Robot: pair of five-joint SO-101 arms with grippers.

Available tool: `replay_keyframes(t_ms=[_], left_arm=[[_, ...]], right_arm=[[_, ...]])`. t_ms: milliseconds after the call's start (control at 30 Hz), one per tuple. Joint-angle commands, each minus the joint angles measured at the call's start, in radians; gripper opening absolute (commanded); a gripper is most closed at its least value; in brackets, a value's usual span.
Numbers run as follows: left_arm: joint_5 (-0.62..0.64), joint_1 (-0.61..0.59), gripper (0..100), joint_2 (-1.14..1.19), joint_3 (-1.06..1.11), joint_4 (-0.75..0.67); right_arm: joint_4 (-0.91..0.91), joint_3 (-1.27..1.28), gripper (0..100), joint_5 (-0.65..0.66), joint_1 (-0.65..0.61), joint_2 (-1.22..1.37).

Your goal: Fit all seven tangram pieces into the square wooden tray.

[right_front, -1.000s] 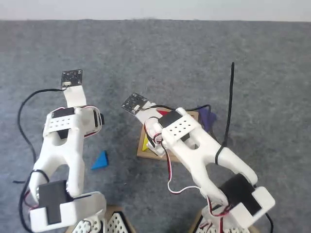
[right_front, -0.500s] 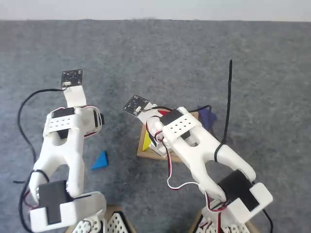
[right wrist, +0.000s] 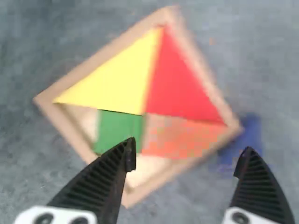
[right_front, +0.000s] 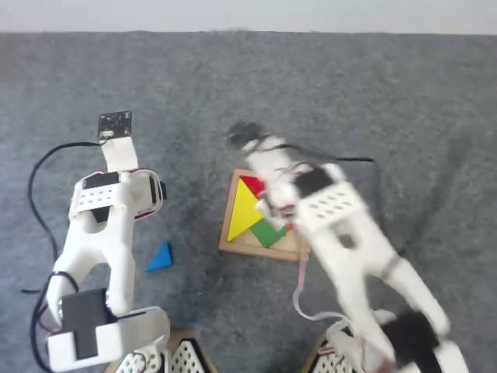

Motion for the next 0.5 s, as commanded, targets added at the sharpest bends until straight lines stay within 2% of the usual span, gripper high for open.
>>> replay_keyframes(t_ms=[0,100,200,300,467], left_arm=[[-0.009,0.000,20,-0.051,-0.013,0.021],[-0.012,0.005,20,-0.049,-0.096,0.173],[-0.049,0.002,20,-0.049,-0.197,0.341],[-0.110,0.002,20,-0.049,-0.283,0.474],[-0.178,0.003,20,-0.044,-0.314,0.594]], right_arm=[[0.010,0.101,32.8,-0.071,0.143,-0.209],[0.018,0.245,30.7,-0.041,0.226,-0.280],[0.002,0.370,19.9,-0.005,0.320,-0.309],[-0.050,0.437,12.5,-0.023,0.390,-0.309],[-0.096,0.479,12.6,-0.025,0.389,-0.257]])
